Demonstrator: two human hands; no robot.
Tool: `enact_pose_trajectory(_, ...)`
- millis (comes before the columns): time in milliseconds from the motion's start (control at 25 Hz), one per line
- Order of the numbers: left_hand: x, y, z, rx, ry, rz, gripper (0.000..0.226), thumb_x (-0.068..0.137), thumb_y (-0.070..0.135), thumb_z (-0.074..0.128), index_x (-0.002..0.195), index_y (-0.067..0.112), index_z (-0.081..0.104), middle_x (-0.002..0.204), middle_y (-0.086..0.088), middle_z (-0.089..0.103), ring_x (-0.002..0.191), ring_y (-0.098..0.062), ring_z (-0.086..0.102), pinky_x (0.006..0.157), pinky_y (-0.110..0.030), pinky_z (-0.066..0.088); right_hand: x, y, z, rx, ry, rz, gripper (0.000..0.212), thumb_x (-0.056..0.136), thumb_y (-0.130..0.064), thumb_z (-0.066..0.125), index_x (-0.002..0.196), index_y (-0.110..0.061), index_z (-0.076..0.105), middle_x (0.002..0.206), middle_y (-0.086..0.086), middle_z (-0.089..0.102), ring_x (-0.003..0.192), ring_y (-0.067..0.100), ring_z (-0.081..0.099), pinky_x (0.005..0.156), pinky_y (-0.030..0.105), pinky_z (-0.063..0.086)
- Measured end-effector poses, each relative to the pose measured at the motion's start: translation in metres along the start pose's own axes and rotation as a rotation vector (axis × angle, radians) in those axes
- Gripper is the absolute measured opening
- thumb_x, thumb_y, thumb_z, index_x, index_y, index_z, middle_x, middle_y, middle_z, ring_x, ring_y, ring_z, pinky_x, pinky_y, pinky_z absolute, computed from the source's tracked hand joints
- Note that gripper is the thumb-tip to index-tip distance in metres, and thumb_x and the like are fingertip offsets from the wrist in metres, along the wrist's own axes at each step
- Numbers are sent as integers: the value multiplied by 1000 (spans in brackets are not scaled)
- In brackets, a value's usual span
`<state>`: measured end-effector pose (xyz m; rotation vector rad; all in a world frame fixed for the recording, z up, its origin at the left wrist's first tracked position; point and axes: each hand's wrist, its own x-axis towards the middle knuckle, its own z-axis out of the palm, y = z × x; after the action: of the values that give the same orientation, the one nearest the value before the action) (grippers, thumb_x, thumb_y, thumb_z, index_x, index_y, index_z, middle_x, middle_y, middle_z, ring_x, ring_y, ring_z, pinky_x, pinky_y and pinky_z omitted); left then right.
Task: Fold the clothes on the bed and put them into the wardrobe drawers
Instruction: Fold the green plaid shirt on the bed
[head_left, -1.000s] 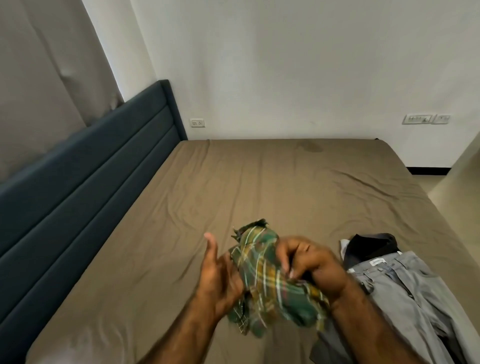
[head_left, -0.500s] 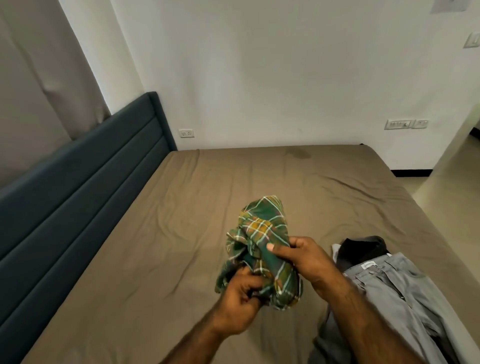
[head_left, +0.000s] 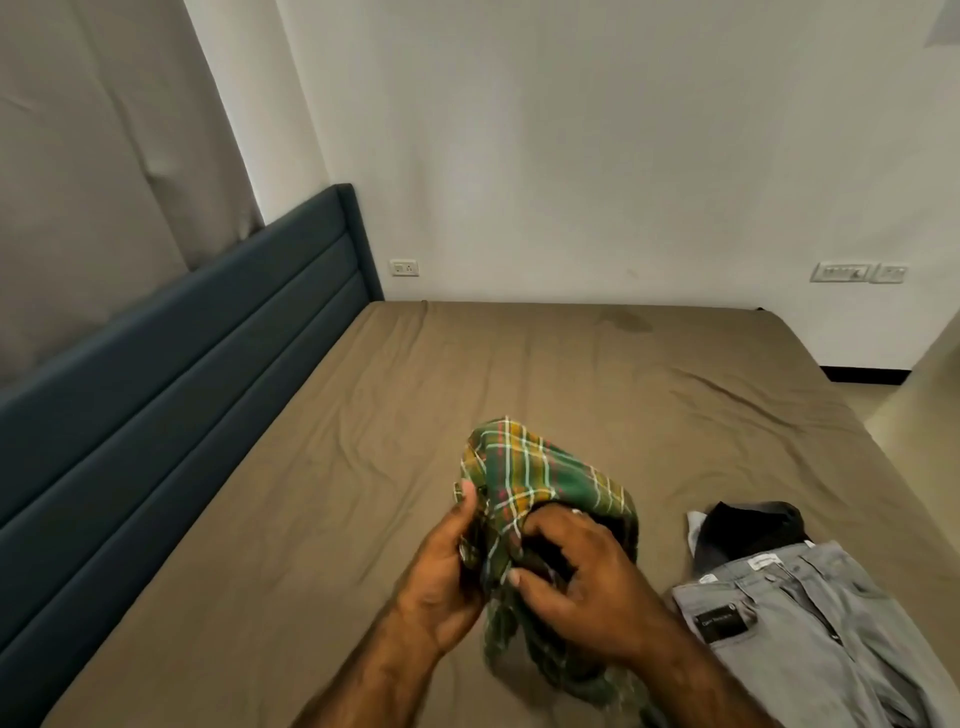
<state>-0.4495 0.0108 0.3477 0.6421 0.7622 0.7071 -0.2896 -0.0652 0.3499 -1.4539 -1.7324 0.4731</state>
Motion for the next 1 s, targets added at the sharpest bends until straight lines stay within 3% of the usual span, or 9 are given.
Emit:
enact_pose_trajectory(120, 2, 2, 5, 105, 114, 137, 23, 98, 19, 65, 113, 10, 80, 121, -20, 75, 112, -35, 72, 92, -45, 58, 6, 0, -14, 510, 199, 368, 14, 87, -22, 85, 89, -23, 72, 88, -1, 77, 83, 17, 74, 74, 33, 63)
enact_pose_trajectory(240, 6, 5, 14, 244, 144, 314, 18, 101, 11, 63, 114, 11, 76, 112, -17, 78, 103, -30, 75, 78, -39, 61, 9, 28, -27, 164, 439, 639, 20, 84, -30, 86, 83, -31, 66, 84, -5, 70, 82, 19, 70, 71, 44, 62)
enact_pose_trajectory(320, 6, 0, 30, 368, 95, 362, 23, 107, 11, 56, 122, 12, 73, 115, -14, 78, 111, -32, 74, 88, -42, 63, 7, 29, -27, -39, 507, 502, 18, 87, -38, 82, 87, -35, 64, 91, -14, 63, 87, 10, 64, 71, 31, 56)
enact_pose_trajectory(440, 7, -17, 39, 637, -153, 447, 43, 105, 28, 63, 147, 21, 58, 143, -9, 65, 136, -31, 59, 113, -54, 49, 19, 2, -32, 395, 360, 327, 20, 91, -45, 71, 102, -29, 73, 93, -9, 76, 89, 10, 72, 73, 25, 59)
enact_pose_trajectory(600, 11, -2, 17, 1451, -348, 513, 89, 91, 65, 66, 163, 46, 17, 165, 11, 22, 155, -22, 17, 126, -56, 23, 17, 8, -43, 568, 220, 317, 36, 79, -26, 89, 110, -26, 71, 101, 1, 77, 93, 21, 74, 79, 35, 64)
enact_pose_trajectory(680, 7, 22, 17, 1876, -364, 474, 97, 89, 61, 70, 164, 36, 13, 163, 4, 18, 152, -28, 14, 125, -58, 21, 10, 11, -44, 523, 117, 327, 52, 76, -8, 92, 109, -40, 66, 102, -1, 76, 94, 20, 74, 78, 36, 64)
enact_pose_trajectory(760, 5, 39, 28, 2199, -359, 419, 99, 88, 44, 74, 162, 23, 12, 162, -6, 20, 149, -32, 17, 125, -55, 22, 11, 4, -41, 384, 91, 353, 63, 70, -10, 90, 110, -45, 57, 100, -8, 74, 91, 14, 74, 77, 34, 64)
enact_pose_trajectory(920, -1, 48, 50, 2362, -262, 383, 98, 85, 27, 79, 159, 16, 17, 157, -9, 27, 144, -33, 27, 119, -50, 29, 28, -15, -29, 98, 192, 345, 59, 69, -18, 85, 109, -38, 46, 93, -12, 69, 79, 2, 69, 69, 27, 62)
enact_pose_trajectory(1000, 3, 48, 52, 2317, -150, 551, 87, 86, 34, 73, 156, 20, 24, 151, -7, 36, 136, -31, 38, 112, -49, 38, 34, -14, -33, 59, 279, 301, 49, 76, -6, 79, 104, -35, 50, 86, -13, 68, 74, 2, 68, 65, 27, 60)
